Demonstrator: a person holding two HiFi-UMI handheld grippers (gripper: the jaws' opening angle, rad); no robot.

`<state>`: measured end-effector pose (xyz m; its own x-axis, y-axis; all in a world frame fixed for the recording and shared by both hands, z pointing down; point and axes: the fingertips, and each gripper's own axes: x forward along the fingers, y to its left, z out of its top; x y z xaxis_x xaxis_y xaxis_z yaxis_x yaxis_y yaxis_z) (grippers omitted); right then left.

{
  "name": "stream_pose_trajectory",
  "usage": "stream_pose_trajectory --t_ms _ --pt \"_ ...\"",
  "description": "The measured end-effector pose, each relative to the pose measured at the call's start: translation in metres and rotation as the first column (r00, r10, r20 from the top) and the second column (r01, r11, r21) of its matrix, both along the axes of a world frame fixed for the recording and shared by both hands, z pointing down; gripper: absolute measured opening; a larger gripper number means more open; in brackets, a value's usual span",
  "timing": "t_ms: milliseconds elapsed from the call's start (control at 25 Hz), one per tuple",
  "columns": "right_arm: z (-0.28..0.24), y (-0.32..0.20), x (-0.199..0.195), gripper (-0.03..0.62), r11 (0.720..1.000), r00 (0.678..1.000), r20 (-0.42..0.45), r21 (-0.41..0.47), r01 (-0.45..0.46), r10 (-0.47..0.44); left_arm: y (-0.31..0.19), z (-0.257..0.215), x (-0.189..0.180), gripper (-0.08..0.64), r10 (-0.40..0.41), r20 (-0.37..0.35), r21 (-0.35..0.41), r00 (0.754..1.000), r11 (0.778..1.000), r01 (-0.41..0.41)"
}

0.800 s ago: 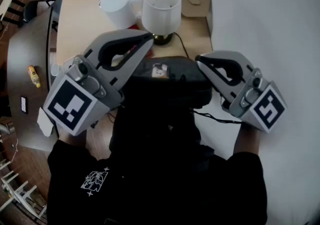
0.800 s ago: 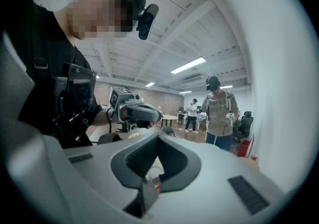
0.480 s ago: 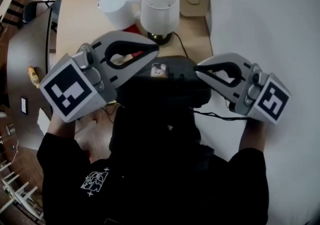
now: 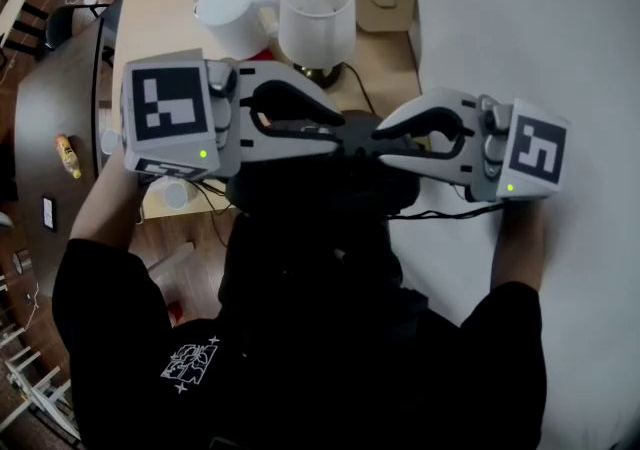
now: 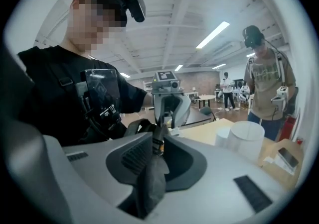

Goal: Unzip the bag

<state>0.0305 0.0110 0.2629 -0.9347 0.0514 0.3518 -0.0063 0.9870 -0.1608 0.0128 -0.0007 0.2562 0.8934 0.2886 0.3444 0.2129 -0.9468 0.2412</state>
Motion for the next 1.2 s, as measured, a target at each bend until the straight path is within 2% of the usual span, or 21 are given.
stream_pose_trajectory --t_ms 40,120,240,480,680,760,880,1000,1080,1160,1200 --pt "0.001 0.001 -0.001 0.101 1.0 1.0 -0.01 -0.01 0.019 -0.019 0.002 0.005 0.0 0.103 0.03 0.023 -0.002 0.999 1.0 -0.03" --pt "0.006 0.003 -0.004 0.105 0.998 0.998 -0.034 -0.037 0.048 -0.05 0.007 0.014 0.0 0.105 0.091 0.061 -0.015 0.994 0.996 -0.09" --pt "0.012 0.005 -0.006 0.13 0.991 0.992 -0.059 -0.079 0.109 -0.114 0.015 0.021 -0.001 0.105 0.169 0.082 -0.083 0.982 0.983 -0.162" --pt "0.017 0.006 -0.01 0.13 0.971 0.975 -0.087 -0.146 0.189 -0.203 0.019 0.03 0.0 0.104 0.267 0.119 -0.187 0.956 0.952 -0.242" --pt "0.029 0.005 -0.008 0.13 0.936 0.946 -0.128 -0.232 0.264 -0.299 0.014 0.038 0.004 0.106 0.323 0.141 -0.266 0.936 0.923 -0.279" --pt "0.033 0.006 -0.008 0.131 0.911 0.931 -0.131 -0.29 0.292 -0.34 0.014 0.039 0.004 0.106 0.353 0.137 -0.325 0.926 0.899 -0.295" --pt "0.036 0.011 -0.01 0.132 0.857 0.91 -0.099 -0.392 0.335 -0.402 0.019 0.04 0.003 0.106 0.416 0.121 -0.428 0.901 0.841 -0.331" --pt "0.037 0.013 -0.013 0.132 0.81 0.892 -0.063 -0.451 0.375 -0.448 0.025 0.041 0.002 0.106 0.468 0.098 -0.506 0.878 0.783 -0.361" --pt "0.036 0.015 -0.015 0.13 0.796 0.884 -0.049 -0.461 0.392 -0.464 0.028 0.041 0.001 0.106 0.489 0.088 -0.525 0.868 0.763 -0.377" --pt "0.035 0.016 -0.015 0.119 0.792 0.879 -0.038 -0.455 0.408 -0.475 0.03 0.041 0.0 0.104 0.504 0.083 -0.526 0.86 0.755 -0.392" --pt "0.034 0.017 -0.015 0.089 0.791 0.875 -0.035 -0.447 0.418 -0.482 0.031 0.041 0.0 0.104 0.509 0.082 -0.519 0.857 0.755 -0.4"
